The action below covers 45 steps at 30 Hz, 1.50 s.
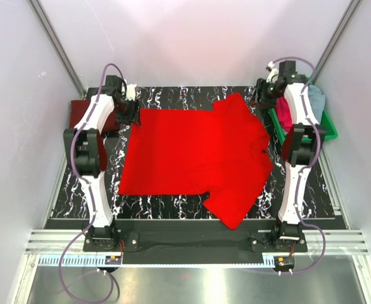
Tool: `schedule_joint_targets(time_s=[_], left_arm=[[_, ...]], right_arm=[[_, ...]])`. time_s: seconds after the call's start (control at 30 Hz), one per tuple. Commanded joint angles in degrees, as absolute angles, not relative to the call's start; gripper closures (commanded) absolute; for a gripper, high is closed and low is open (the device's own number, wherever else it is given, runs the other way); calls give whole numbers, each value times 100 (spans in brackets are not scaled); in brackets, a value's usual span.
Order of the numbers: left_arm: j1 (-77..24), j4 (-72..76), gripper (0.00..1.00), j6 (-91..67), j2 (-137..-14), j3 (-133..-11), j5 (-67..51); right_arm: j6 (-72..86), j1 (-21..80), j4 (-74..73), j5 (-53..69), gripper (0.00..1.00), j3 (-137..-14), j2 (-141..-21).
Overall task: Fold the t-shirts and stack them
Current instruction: Flatten the tshirt out, then fold the tshirt
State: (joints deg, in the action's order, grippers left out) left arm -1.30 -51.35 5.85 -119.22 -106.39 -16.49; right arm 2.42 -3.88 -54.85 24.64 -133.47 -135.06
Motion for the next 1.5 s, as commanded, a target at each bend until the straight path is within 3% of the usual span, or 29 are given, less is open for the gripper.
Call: schedule_joint_targets(time_s=[0.0, 0.23, 1.0, 1.1, 1.2, 1.47], left_arm=[[-9, -5045, 44, 641, -12697, -11354, -1785], [184, -4738, 44, 624, -13298, -12331, -1485], [352, -3911, 40, 290, -14106, -13061, -975], [343, -3929, 40, 255, -14098, -13017, -941], [334, -3937, 40, 194, -14036, -12955, -958], [229, -3937, 40, 17, -13905, -12894, -1195]], right_arm=[[352, -299, -5327, 2488, 39, -13789, -14367], [703, -272, -5107, 2391, 39, -15292, -15319], [1063, -167, -3525, 1793, 38, -15952, -16409], [1178, -141, -3375, 1819, 42, -15943, -16444], [1160, -62, -3323, 1715, 53, -15961, -16427], [1239, 237, -3428, 1925, 55, -15855, -16409]])
